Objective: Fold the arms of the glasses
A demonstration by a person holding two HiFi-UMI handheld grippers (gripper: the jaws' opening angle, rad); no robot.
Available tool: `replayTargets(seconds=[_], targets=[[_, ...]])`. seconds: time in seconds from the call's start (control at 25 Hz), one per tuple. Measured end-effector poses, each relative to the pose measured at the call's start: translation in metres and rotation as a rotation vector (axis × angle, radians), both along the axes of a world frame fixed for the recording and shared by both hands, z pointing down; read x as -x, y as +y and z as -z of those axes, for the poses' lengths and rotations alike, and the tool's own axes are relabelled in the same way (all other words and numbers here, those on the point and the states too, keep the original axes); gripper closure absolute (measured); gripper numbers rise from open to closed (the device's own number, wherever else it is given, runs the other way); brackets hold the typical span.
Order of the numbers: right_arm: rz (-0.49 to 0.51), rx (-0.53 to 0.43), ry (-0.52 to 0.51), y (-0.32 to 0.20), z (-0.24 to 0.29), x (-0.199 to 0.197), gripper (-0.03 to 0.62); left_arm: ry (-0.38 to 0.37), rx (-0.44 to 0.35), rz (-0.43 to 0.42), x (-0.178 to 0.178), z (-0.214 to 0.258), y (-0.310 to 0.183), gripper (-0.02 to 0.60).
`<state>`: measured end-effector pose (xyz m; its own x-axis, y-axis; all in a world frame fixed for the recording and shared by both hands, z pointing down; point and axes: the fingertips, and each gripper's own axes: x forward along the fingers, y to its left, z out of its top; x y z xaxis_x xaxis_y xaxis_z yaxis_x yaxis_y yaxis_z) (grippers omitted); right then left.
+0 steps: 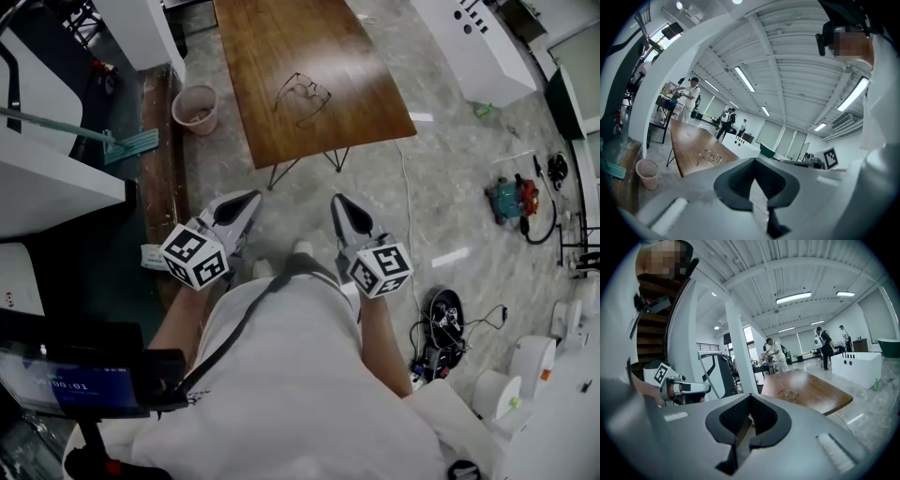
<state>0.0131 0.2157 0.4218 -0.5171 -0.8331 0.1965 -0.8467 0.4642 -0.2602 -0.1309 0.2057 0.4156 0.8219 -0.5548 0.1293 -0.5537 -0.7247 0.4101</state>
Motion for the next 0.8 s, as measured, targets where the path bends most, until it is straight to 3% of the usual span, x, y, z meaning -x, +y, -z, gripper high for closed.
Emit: replayTargets(seconds=[0.36,0.52,0.8], targets=[[0.058,0.01,0.01,-0.057,-0.017,0.0,0.585,0.038,0.12,-0.013,-0.018,-0.025,-0.046,0.575],[0.106,0.011,0.0,-0.103,-0.019,-0.005,0.585,0.043,0.185,-0.056,-0.046,-0.035,-0.075,0.576],[0.194,0.015,0.03,-0.195,-0.025,-0.031,0.585,0.04,0.196,-0.047,-0.093,-0.038,-0.145,0.589]])
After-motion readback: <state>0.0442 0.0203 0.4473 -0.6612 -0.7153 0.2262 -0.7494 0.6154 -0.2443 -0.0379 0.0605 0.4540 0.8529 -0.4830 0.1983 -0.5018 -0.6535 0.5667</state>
